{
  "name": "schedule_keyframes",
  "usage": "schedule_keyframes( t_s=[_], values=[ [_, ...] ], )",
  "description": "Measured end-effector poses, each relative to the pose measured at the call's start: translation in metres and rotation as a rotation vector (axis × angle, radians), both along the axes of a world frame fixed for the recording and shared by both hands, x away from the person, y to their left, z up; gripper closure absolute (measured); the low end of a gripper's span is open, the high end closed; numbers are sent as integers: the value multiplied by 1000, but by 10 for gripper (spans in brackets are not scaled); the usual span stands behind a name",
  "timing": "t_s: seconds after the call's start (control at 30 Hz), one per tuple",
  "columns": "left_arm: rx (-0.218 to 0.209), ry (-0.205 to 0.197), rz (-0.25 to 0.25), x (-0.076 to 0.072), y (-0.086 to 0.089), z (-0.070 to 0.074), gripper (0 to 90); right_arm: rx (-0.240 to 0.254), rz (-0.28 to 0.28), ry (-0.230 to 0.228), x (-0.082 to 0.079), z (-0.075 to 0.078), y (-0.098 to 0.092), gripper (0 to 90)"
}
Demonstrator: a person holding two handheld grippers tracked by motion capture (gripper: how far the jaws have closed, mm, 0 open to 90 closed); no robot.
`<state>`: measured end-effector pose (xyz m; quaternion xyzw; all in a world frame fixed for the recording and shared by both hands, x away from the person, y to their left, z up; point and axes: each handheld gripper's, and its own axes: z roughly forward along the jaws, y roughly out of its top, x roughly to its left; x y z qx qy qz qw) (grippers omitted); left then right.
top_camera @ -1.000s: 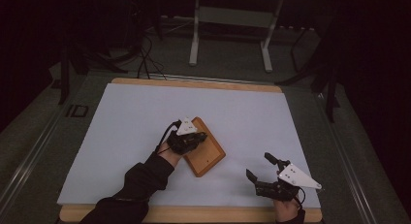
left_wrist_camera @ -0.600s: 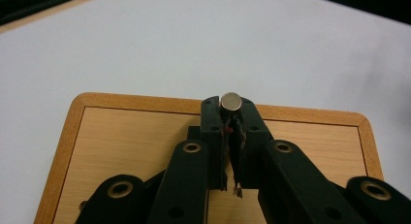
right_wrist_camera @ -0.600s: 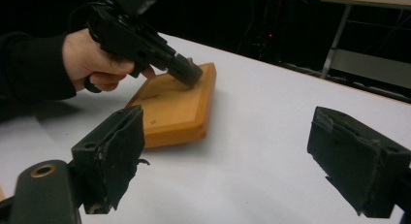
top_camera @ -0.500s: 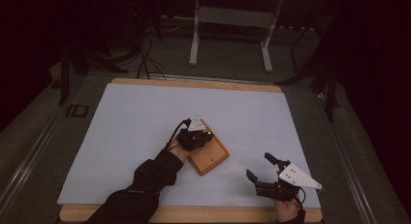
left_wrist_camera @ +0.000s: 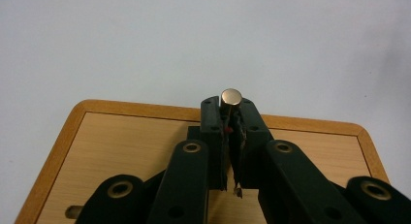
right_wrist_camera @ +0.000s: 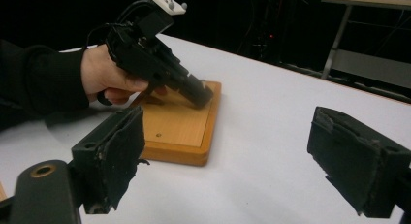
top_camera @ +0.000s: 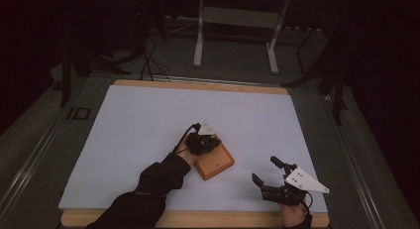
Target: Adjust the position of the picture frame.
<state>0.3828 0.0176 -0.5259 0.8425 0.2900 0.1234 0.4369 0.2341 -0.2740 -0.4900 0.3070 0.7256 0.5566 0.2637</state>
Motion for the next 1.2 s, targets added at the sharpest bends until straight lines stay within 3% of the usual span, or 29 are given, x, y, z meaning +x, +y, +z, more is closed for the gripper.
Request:
schedule_keyframes(
  t_s=[0.3, 0.43, 0.67, 0.77, 0.97, 1.2],
  values=[
    [-23, 17, -19, 3, 3, -1, 847, -4, 0, -1, 0, 0, 0, 129],
    [-49, 54, -20, 4, 6, -1, 817, 0, 1, 2, 0, 0, 0, 130],
    [-47, 37, -25, -3, 21, 10, 786, 2, 4, 2, 0, 0, 0, 129],
    [-35, 9, -4, -6, 31, 20, 789, -4, 5, -2, 0, 0, 1, 129],
    [-33, 4, 24, 6, 36, 23, 840, -7, 3, -4, -1, 0, 1, 129],
    [-8, 4, 25, 23, 28, 20, 895, -6, 5, 1, 0, 0, 1, 129]
  ],
)
